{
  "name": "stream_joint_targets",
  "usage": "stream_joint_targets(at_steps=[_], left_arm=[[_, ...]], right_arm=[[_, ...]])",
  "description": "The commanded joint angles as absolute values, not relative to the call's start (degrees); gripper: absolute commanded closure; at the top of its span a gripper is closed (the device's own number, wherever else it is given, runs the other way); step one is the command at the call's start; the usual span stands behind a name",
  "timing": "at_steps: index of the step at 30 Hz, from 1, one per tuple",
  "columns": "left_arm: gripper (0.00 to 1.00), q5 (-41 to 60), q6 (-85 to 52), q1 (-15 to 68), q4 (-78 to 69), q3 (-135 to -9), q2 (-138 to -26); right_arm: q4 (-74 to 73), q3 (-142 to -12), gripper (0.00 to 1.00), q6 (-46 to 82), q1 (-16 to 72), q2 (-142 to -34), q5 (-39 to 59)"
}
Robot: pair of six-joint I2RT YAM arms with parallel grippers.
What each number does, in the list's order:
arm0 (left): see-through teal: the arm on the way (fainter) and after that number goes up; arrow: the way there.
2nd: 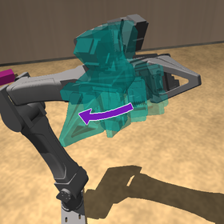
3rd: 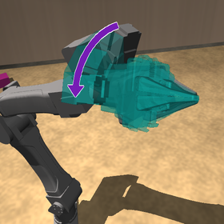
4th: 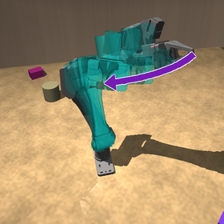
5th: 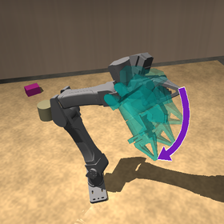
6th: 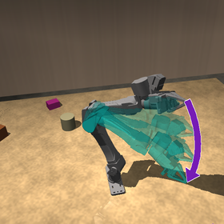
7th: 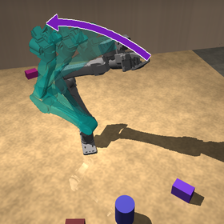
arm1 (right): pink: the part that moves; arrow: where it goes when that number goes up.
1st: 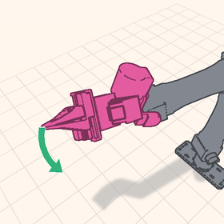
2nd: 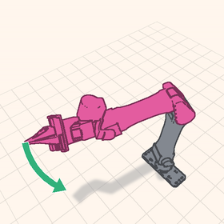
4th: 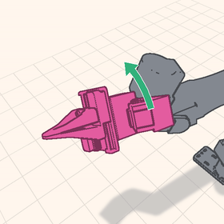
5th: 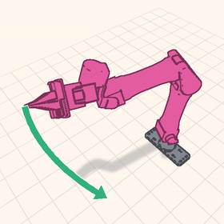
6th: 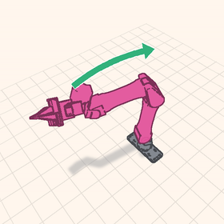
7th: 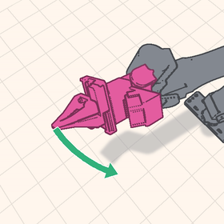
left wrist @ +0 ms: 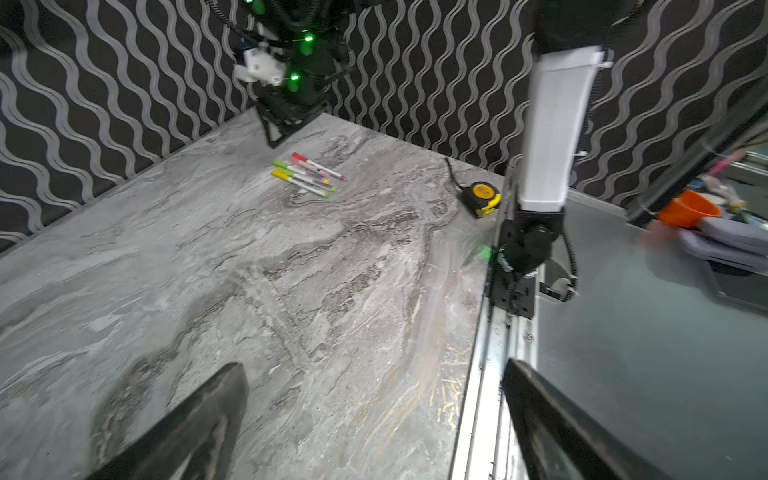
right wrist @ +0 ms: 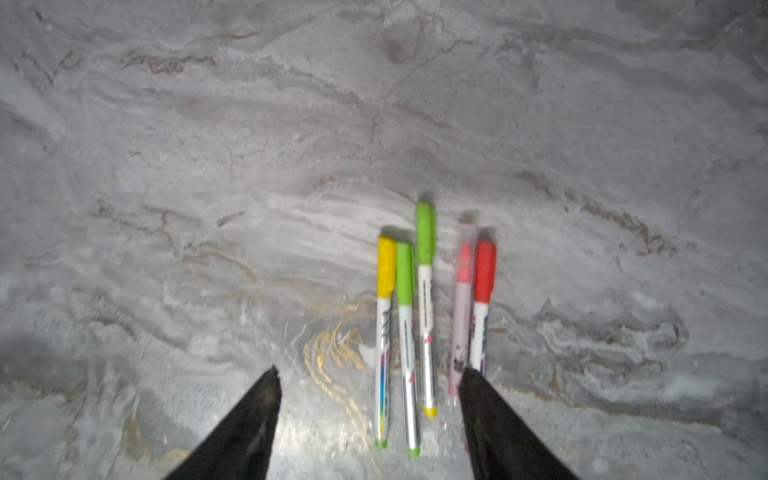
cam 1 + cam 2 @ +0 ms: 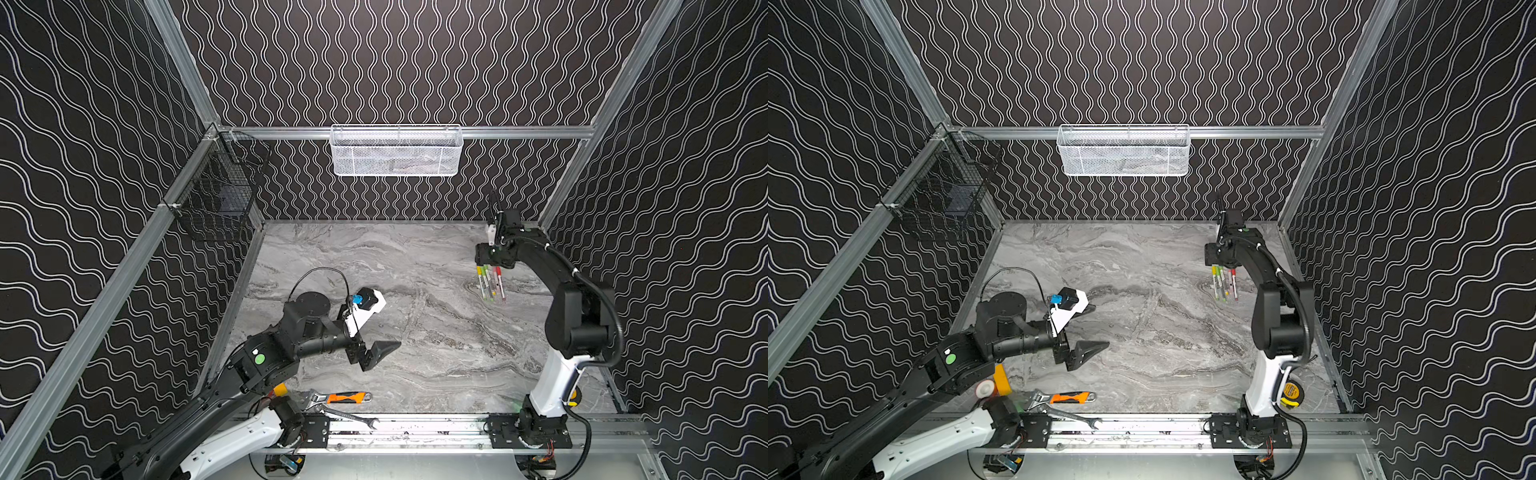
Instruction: Insert the pens into the pen caps
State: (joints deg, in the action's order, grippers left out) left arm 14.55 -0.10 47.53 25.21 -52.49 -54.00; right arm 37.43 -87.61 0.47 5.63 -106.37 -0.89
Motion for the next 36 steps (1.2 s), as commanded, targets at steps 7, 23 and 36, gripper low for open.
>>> stream_joint_targets(at_steps=[7, 23, 36], left_arm=[[0.01, -25.9, -1.9, 39.1, 18.3, -53.0, -64.5], [0.01, -31.8, -6.2, 12.4, -5.7, -34.5, -75.9], [0.01, -24.5, -0.3, 10.6, -32.8, -23.4, -79.8]], right_arm=[[10.3, -61.8, 0.0, -1.3, 6.7, -88.2, 0.9], [-24.8, -34.5, 0.0, -6.0, 6.7, -85.4, -1.5], [-42.8, -24.1, 0.01, -5.1, 6.5, -82.7, -6.3]])
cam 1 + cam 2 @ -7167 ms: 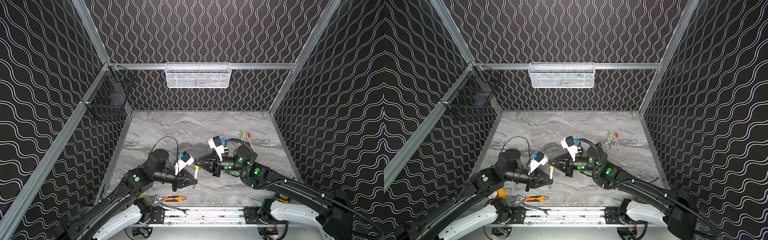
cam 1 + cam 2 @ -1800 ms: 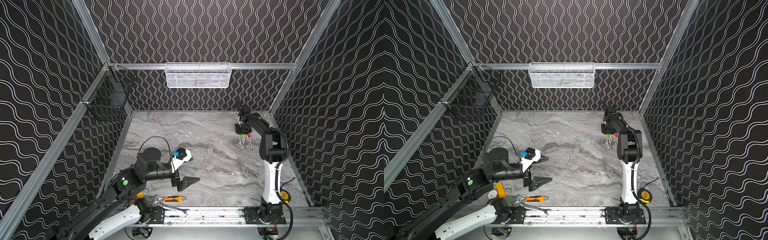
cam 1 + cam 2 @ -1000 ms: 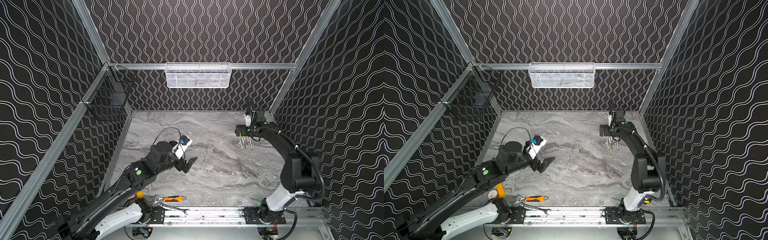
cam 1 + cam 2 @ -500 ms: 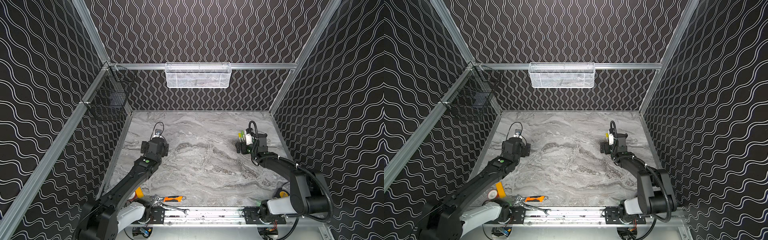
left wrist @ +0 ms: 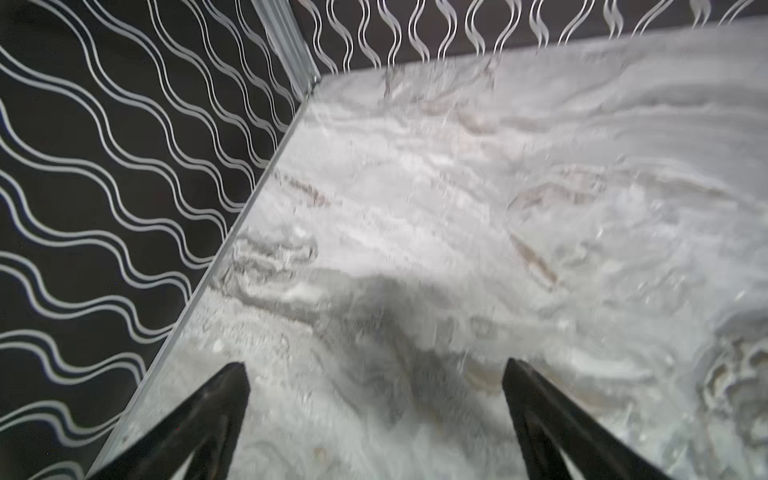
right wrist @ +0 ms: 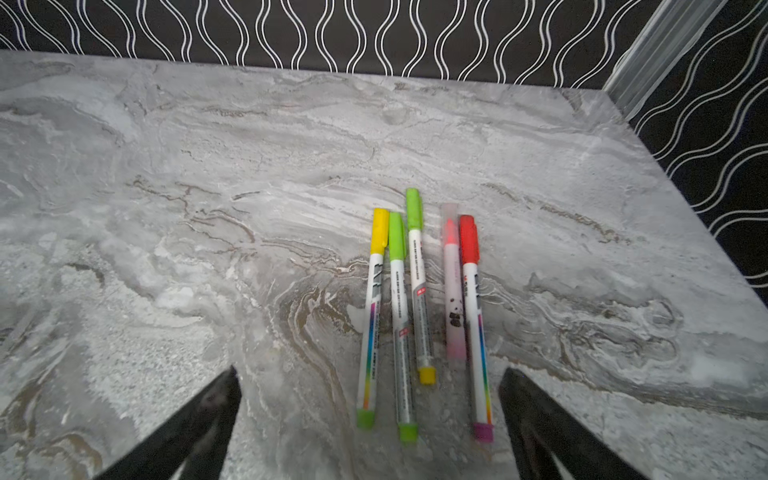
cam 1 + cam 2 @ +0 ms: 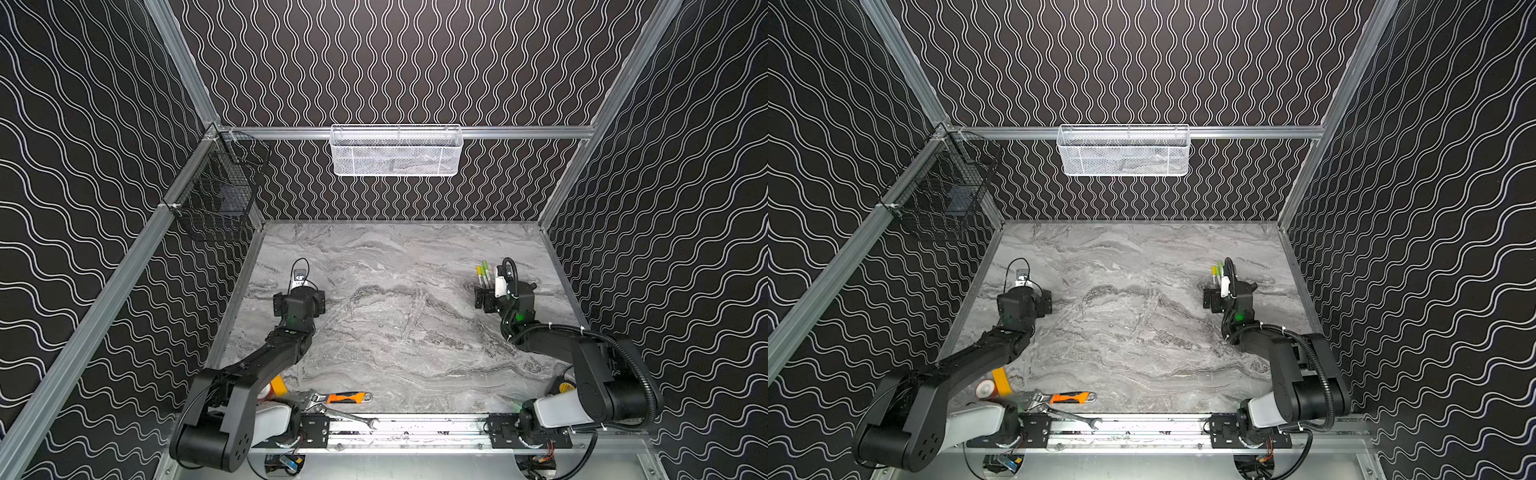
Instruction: Insert the pens into the pen caps
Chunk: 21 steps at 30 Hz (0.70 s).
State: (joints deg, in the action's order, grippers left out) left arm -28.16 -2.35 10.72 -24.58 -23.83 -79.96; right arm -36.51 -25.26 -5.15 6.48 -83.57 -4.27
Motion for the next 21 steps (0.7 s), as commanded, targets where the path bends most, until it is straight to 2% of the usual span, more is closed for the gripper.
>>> stream_joint_targets(at_steps=[1, 5, 11, 17, 21], left_arm=[[0.01, -24.0, 0.0, 10.6, -34.1, -22.7, -79.6], [0.01, -24.8, -0.6, 10.6, -40.3, -20.1, -78.8], [0.01, -20.4, -0.6, 10.6, -45.7, -20.1, -81.6], [0.01, -21.9, 2.2, 10.6, -46.1, -22.4, -84.9], [0.01, -23.6, 4.4, 10.6, -54.5, -20.7, -88.4]], right_arm=[[-43.2, -23.8, 0.0, -5.1, 6.5, -82.5, -6.7], [-46.2, -22.1, 0.0, -5.7, 6.4, -81.7, -7.9], [-46.5, -21.9, 0.0, -6.3, 6.5, -81.5, -7.1], [-47.6, -22.1, 0.0, -7.2, 6.5, -82.4, -7.8], [-54.3, -20.0, 0.0, -7.8, 6.4, -84.1, -10.1]])
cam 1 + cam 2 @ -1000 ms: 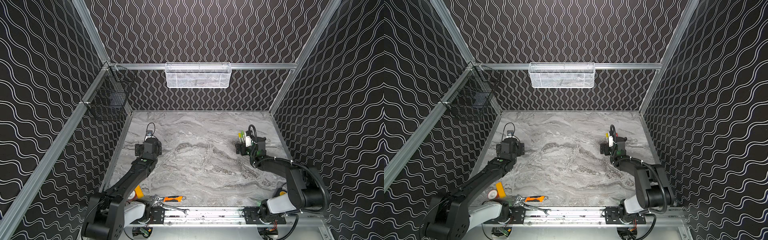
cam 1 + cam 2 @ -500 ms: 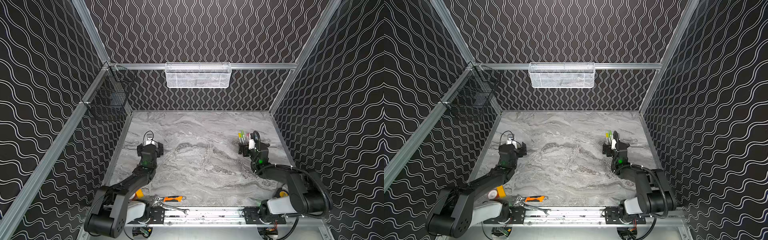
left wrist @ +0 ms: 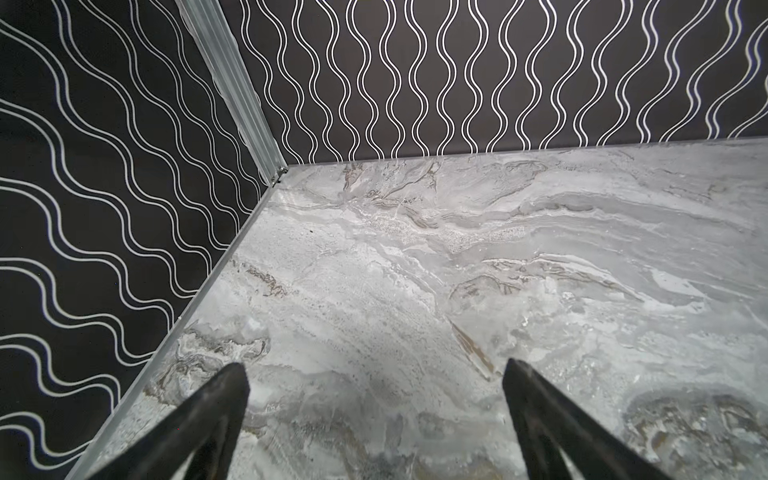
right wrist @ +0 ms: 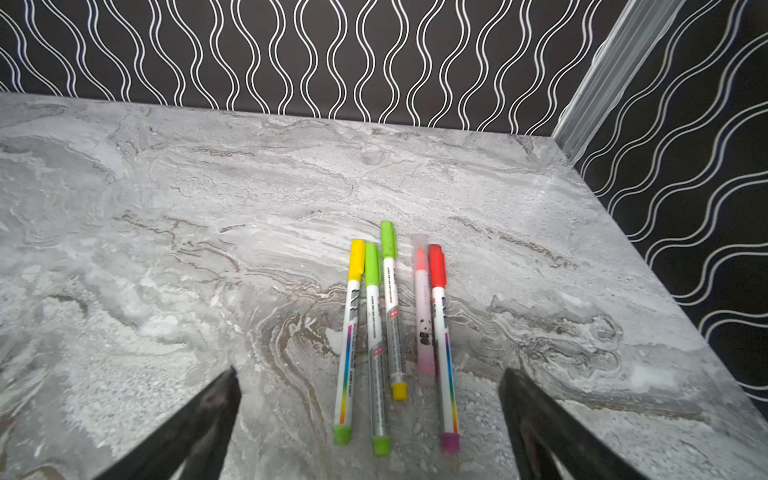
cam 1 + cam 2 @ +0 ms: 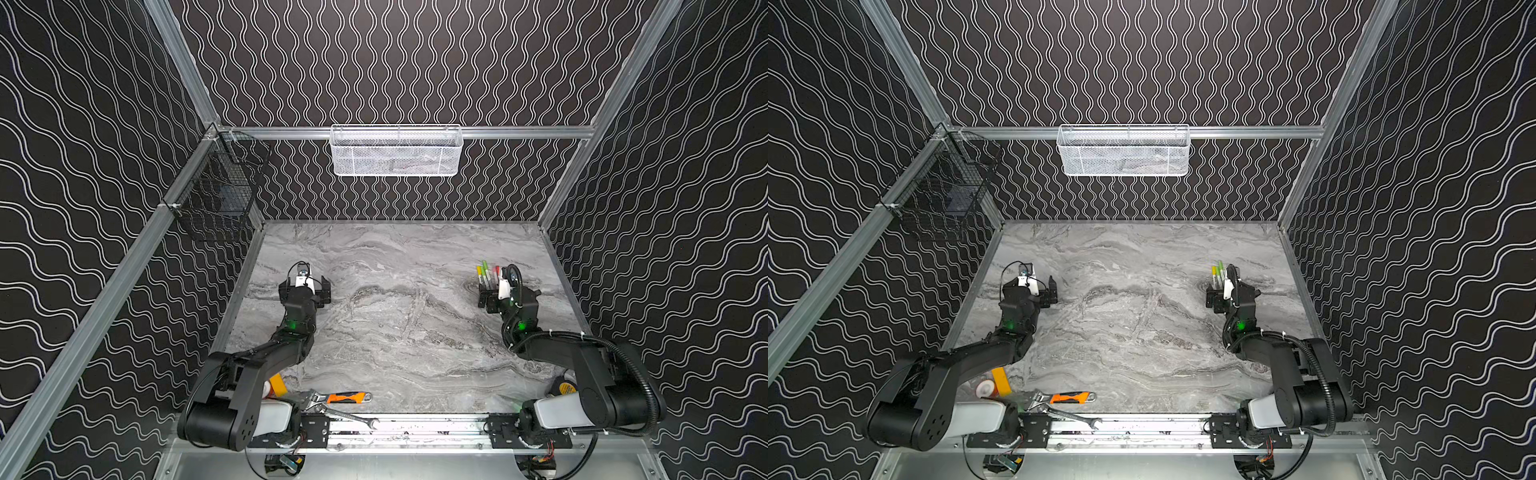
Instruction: Insert the pens into the pen caps
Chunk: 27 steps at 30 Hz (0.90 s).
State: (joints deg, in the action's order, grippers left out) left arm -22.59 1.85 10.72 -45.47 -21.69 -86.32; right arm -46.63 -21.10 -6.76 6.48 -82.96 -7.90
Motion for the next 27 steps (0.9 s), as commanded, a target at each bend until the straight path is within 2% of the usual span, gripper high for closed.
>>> stream_joint_targets(at_steps=[1, 2, 5, 7, 21, 25, 27], left_arm=[[0.01, -24.0, 4.6, 10.6, -60.1, -19.0, -90.8], [0.02, -24.2, 5.8, 10.5, -67.7, -17.5, -93.9], [0.01, -22.9, 6.3, 10.4, -69.5, -18.1, -97.3], [0.01, -21.9, 4.5, 10.1, -63.2, -19.1, -95.2], [0.01, -21.5, 4.7, 9.5, -65.4, -19.0, -96.1], [0.01, -21.5, 4.8, 9.5, -65.4, -18.9, -96.2], [0.01, -21.5, 4.8, 9.5, -65.3, -19.0, -96.1]], right_arm=[[-56.3, -19.8, 0.0, -7.6, 6.3, -84.9, -10.8], [-55.0, -20.4, 0.0, -7.3, 6.0, -84.8, -11.1], [-53.7, -20.5, 0.0, -6.9, 5.8, -84.4, -10.8], [-55.0, -20.0, 0.0, -6.7, 5.6, -84.4, -10.9], [-59.9, -17.9, 0.01, 2.3, -0.7, -86.0, -12.2], [-68.6, -14.8, 0.0, 1.9, -1.0, -88.4, -13.7], [-67.4, -14.9, 0.01, 2.2, -1.0, -88.0, -13.5]])
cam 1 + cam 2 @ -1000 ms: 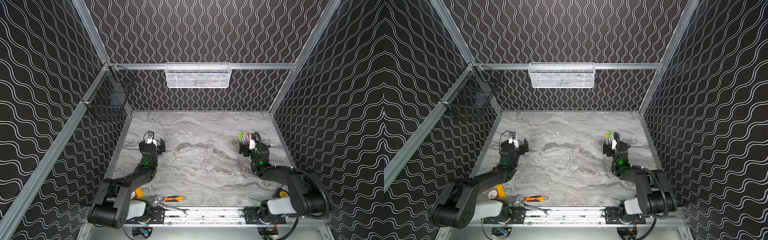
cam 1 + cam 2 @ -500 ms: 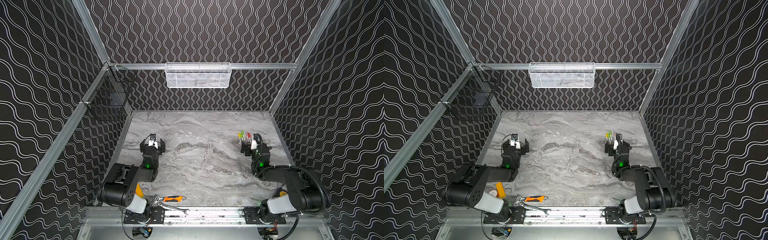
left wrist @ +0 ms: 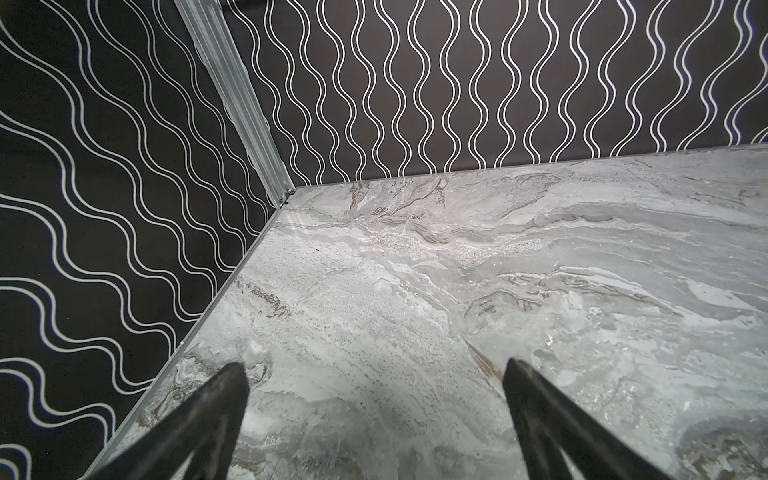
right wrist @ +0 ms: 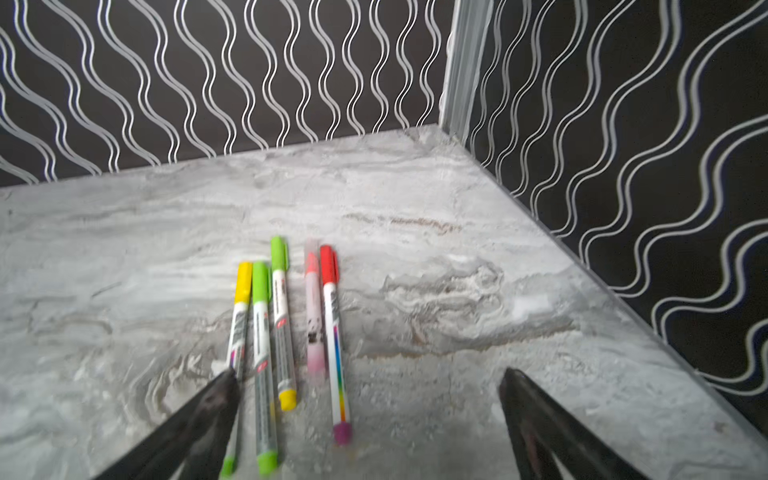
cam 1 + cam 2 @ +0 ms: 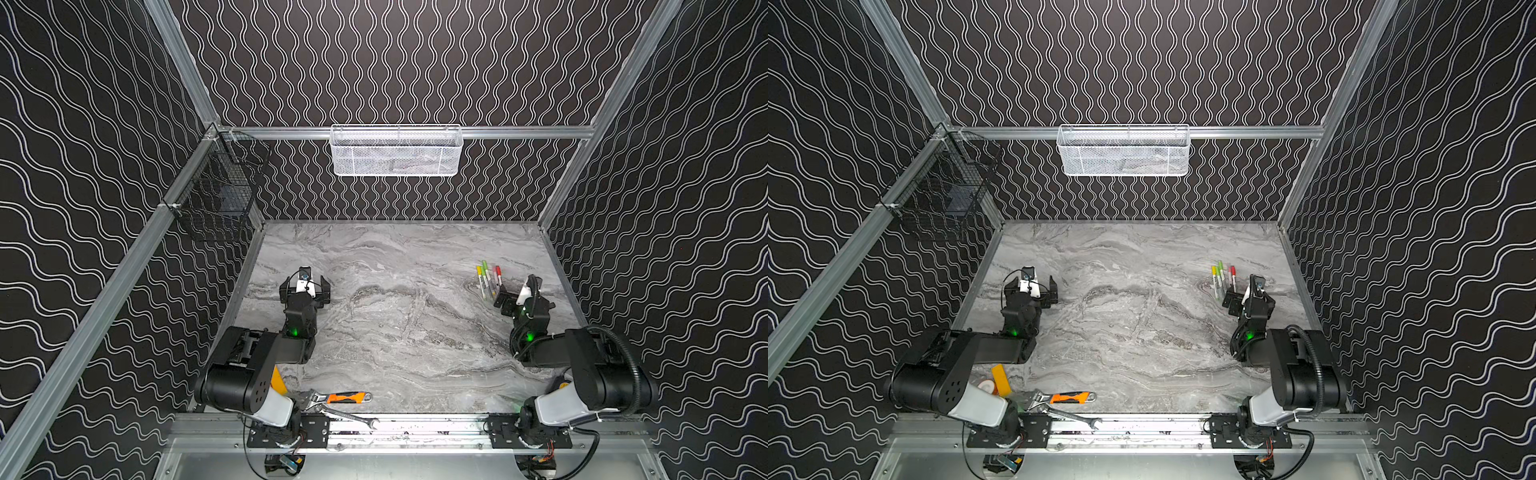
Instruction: Insert the pens into the pen caps
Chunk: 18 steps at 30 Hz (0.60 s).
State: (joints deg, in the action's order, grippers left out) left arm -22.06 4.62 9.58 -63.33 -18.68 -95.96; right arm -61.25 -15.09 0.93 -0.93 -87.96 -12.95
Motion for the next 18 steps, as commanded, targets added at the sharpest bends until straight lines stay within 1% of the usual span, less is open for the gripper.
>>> stream_joint_targets(at_steps=[1, 4, 18], left_arm=[[0.01, -21.6, 4.8, 9.5, -65.3, -19.0, -96.2], [0.01, -21.5, 4.8, 9.5, -65.2, -19.0, -96.2], [0.01, -21.2, 4.7, 9.4, -64.6, -19.3, -96.1]], right_arm=[[-67.7, -14.9, 0.01, 2.1, -1.0, -88.1, -13.8], [-70.1, -14.1, 0.0, 1.7, -1.0, -88.6, -13.8], [-69.5, -14.2, 0.0, 1.8, -1.0, -88.4, -13.7]])
